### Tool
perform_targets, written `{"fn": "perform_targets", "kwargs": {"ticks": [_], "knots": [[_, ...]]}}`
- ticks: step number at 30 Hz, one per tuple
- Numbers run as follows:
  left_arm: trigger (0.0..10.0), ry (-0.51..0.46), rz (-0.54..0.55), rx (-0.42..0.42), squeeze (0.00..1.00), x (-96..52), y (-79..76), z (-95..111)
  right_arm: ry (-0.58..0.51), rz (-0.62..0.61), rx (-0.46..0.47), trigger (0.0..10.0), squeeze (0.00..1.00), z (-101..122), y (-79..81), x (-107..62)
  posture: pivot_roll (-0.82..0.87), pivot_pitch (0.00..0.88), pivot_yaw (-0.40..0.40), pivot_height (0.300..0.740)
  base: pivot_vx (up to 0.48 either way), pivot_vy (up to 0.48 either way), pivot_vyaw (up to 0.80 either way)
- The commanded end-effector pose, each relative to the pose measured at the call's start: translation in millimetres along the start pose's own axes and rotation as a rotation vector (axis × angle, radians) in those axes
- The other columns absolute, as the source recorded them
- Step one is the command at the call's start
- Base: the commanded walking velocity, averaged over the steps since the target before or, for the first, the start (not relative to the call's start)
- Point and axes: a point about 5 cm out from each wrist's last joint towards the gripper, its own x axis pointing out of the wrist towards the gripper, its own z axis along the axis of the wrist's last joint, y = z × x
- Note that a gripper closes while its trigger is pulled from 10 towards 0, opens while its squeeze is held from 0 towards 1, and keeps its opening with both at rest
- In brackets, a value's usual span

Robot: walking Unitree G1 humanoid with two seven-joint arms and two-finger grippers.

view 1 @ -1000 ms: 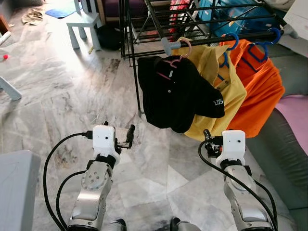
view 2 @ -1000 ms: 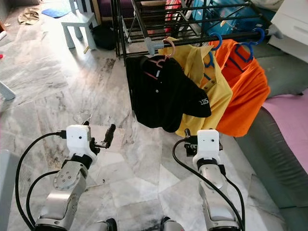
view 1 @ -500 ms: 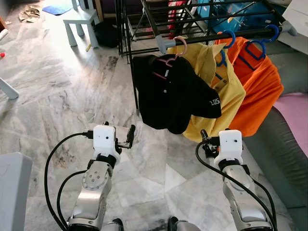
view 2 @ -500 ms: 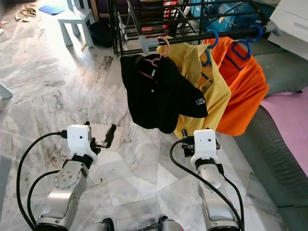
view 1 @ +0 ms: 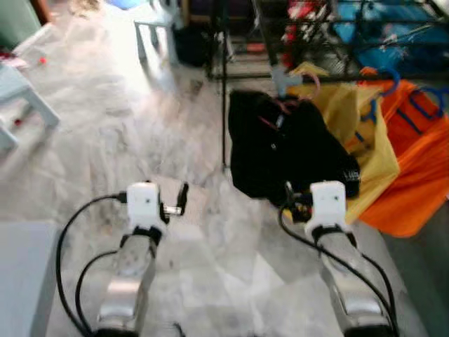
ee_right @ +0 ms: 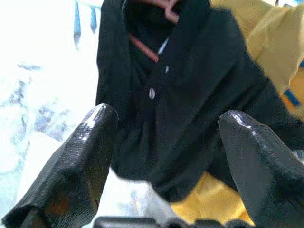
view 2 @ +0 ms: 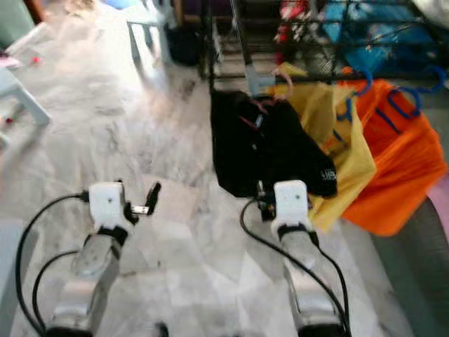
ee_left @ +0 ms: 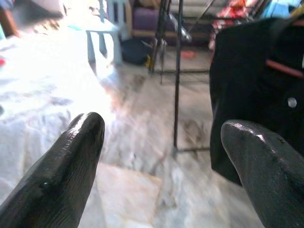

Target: Hang hanger

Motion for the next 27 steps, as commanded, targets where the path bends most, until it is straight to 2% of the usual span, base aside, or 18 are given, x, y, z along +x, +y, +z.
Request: {"fn": "perform_targets", "kwargs": {"ticks": [1, 17, 22, 27], "knots": [[10.0, 0.025, -0.031, -0.014, 0.00, -1.1, -9.4, -7, 0.043, -0.021, -0.009, 10.0, 0.00, -11, -8.9, -4.3, -0.05, 0.188, -0.043, 0.740, 0.424, 0.000, 0.00], [10.0, 0.044, -0.034, -0.014, 0.00, -4.3, -11.1, -10, 0.009, -0.034, -0.065, 10.0, 0.00, -7, -9.4, -4.6, -0.06, 0.209, -0.044, 0.740, 0.351, 0.000, 0.00], [10.0, 0.056, -0.023, -0.010, 0.00, -3.7, -9.5, -12, -0.097, 0.034, -0.234, 10.0, 0.00, 7, -1.2, -4.2, -0.06, 0.209, -0.044, 0.740, 0.289, 0.000, 0.00], [10.0, 0.057, -0.038, -0.025, 0.00, -4.9, -12.8, -14, -0.131, 0.063, -0.242, 10.0, 0.00, 15, 5.5, -4.5, -0.07, 0.212, -0.047, 0.740, 0.000, 0.000, 0.00]]}}
